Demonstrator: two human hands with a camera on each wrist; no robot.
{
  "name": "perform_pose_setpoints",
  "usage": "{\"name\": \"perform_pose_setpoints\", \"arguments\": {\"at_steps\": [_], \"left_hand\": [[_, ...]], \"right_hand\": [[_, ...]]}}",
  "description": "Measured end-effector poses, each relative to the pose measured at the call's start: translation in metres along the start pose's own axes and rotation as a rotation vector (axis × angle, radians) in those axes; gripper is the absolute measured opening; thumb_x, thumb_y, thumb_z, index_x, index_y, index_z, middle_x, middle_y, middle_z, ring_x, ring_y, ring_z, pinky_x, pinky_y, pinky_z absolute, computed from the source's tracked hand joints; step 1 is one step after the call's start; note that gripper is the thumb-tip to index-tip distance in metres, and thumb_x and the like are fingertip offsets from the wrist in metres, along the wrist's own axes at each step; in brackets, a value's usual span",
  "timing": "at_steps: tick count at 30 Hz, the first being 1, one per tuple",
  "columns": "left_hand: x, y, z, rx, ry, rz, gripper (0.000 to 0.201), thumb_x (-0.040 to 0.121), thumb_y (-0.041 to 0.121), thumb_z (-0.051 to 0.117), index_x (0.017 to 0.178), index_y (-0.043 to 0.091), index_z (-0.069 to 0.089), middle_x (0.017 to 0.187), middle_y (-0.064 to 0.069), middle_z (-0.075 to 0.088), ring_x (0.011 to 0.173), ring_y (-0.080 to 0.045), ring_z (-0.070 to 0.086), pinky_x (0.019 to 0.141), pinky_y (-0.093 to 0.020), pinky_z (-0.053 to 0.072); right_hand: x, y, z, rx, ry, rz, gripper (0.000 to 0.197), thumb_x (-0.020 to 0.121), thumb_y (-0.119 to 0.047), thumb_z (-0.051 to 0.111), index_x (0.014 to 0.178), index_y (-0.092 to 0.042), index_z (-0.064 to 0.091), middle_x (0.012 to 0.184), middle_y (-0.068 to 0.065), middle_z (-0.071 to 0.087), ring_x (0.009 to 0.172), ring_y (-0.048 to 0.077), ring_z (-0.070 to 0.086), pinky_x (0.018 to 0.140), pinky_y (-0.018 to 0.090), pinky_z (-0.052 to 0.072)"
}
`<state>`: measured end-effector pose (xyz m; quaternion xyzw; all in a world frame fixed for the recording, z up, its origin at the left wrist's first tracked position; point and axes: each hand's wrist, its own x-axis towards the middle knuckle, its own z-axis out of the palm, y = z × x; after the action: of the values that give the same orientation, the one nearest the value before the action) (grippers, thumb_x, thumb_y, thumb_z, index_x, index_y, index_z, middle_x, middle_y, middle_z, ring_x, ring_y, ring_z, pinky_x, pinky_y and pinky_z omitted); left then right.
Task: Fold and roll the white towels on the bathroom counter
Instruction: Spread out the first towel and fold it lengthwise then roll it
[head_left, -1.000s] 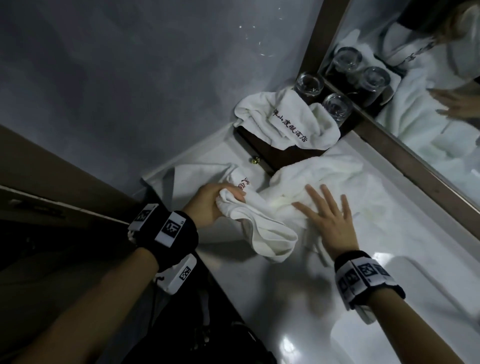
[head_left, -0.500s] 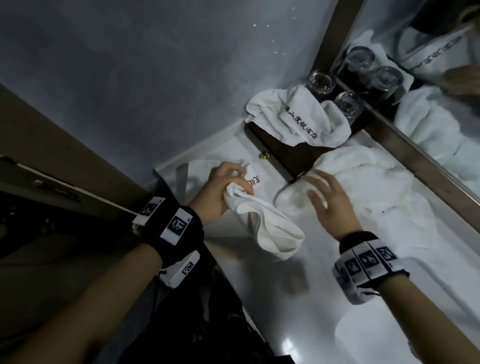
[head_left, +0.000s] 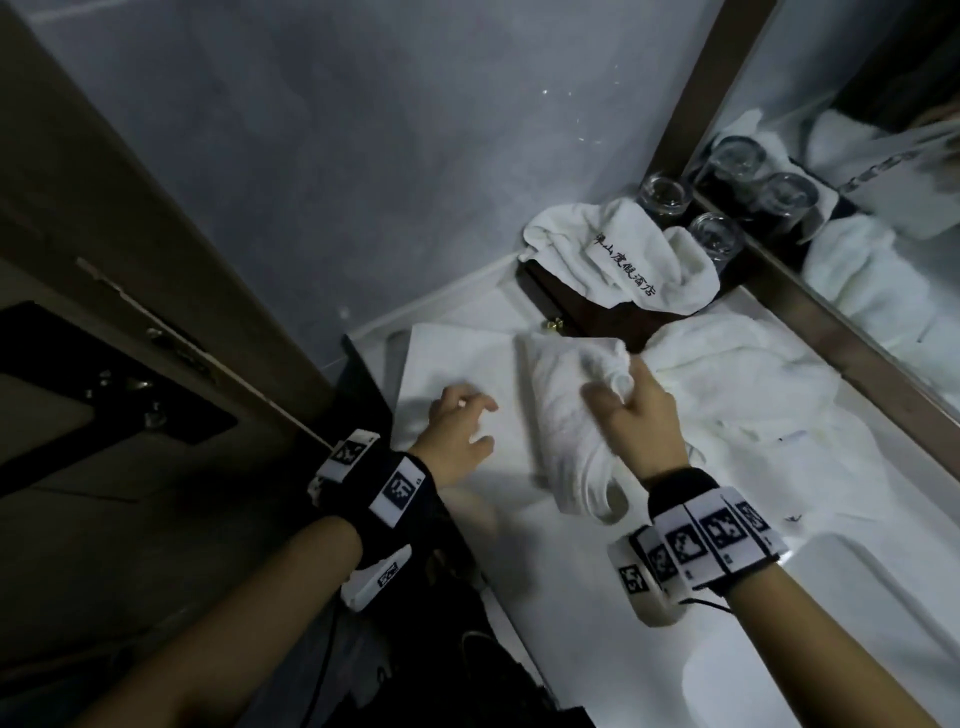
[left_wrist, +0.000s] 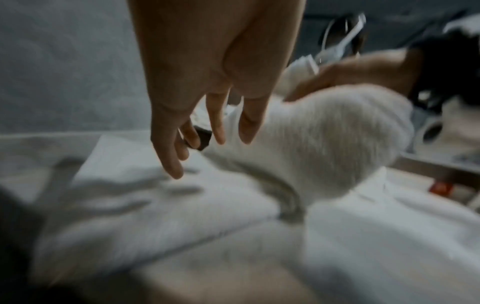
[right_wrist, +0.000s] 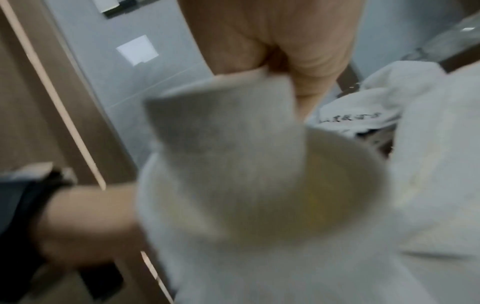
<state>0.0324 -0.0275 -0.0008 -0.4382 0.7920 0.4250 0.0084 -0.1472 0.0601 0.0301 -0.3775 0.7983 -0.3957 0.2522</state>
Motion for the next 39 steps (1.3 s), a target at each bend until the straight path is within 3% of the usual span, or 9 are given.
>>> {"name": "perform_pose_setpoints", "arguments": {"at_steps": [4,7,12,18,22,28,32,34,39], "left_hand": [[-0.018,-0.028,0.022,0.128,-0.139,0.114,0.053,0.085,-0.001,0.047,0.136,0.007,0.037,0.148,-0.010,0.029,0.136,-0.023,0.031,0.111,-0.030,0.026],[-0.028,-0.047,0.032,0.280,-0.196,0.141,0.066,0.084,0.004,0.049,0.143,0.017,0.023,0.157,0.000,0.010,0.144,-0.015,0.012,0.117,-0.030,0.013],[-0.028,-0.065,0.038,0.430,-0.051,0.133,0.059,0.090,0.013,0.040,0.143,0.033,0.021,0.156,0.012,0.010,0.144,-0.007,0.006,0.117,-0.038,-0.003],[-0.017,-0.077,0.022,0.395,0.177,0.110,0.045,0.086,0.016,0.057,0.128,0.029,0.051,0.153,-0.002,0.027,0.144,-0.013,0.015,0.117,-0.034,-0.003],[-0.015,-0.072,0.025,0.534,0.220,0.018,0.043,0.089,0.019,0.050,0.130,0.032,0.049,0.157,-0.004,0.011,0.146,-0.018,0.003,0.117,-0.041,-0.003],[0.001,-0.056,0.024,0.677,0.189,-0.141,0.048,0.095,0.021,0.039,0.141,0.027,0.027,0.157,-0.007,-0.011,0.145,-0.025,-0.007,0.117,-0.046,0.002],[-0.010,-0.040,0.040,0.418,0.349,-0.163,0.047,0.092,0.015,0.043,0.137,0.013,0.034,0.156,-0.015,0.003,0.143,-0.033,0.010,0.113,-0.043,0.024],[-0.018,-0.030,0.058,0.264,0.302,-0.130,0.054,0.091,0.026,0.048,0.139,0.009,0.030,0.154,-0.020,0.000,0.141,-0.036,0.012,0.113,-0.041,0.025],[-0.024,-0.031,0.089,0.300,-0.131,-0.078,0.100,0.078,0.056,0.058,0.145,0.023,-0.009,0.147,-0.019,-0.035,0.135,-0.038,-0.033,0.113,-0.049,-0.014]], "right_hand": [[-0.003,0.033,-0.011,0.139,0.192,0.328,0.034,0.084,-0.026,0.058,0.107,-0.005,0.047,0.089,0.011,0.055,0.070,0.025,0.052,0.062,0.033,0.043],[-0.006,0.056,-0.016,0.077,0.224,0.509,0.045,0.086,-0.022,0.057,0.119,0.003,0.042,0.104,0.018,0.054,0.094,0.033,0.055,0.076,0.035,0.042],[-0.010,0.076,-0.020,0.052,0.213,0.572,0.049,0.085,-0.021,0.060,0.122,0.007,0.042,0.122,0.026,0.055,0.111,0.039,0.054,0.095,0.042,0.043],[-0.030,0.093,-0.036,-0.011,0.065,0.654,0.050,0.081,-0.033,0.063,0.106,0.010,0.054,0.105,0.027,0.059,0.095,0.040,0.059,0.082,0.046,0.049],[-0.051,0.108,-0.050,-0.245,-0.033,0.613,0.064,0.071,-0.046,0.065,0.109,0.003,0.051,0.111,0.025,0.058,0.105,0.040,0.055,0.086,0.043,0.043],[-0.073,0.114,-0.048,0.082,-0.535,0.725,0.022,0.078,0.000,0.065,0.100,-0.001,0.064,0.086,0.013,0.062,0.072,0.024,0.058,0.066,0.033,0.053],[-0.087,0.103,-0.030,-0.104,-0.640,0.541,0.019,0.076,-0.034,0.074,0.069,-0.017,0.070,0.070,0.003,0.069,0.070,0.018,0.066,0.064,0.025,0.054],[-0.084,0.099,-0.028,-0.344,-0.600,0.401,0.058,0.078,-0.059,0.061,0.037,-0.021,0.046,0.042,-0.009,0.053,0.050,0.010,0.058,0.058,0.024,0.048],[-0.067,0.095,-0.023,-0.539,-0.377,0.115,0.044,0.086,-0.055,0.050,0.067,-0.016,0.058,0.067,0.001,0.060,0.070,0.022,0.060,0.064,0.032,0.048]]}}
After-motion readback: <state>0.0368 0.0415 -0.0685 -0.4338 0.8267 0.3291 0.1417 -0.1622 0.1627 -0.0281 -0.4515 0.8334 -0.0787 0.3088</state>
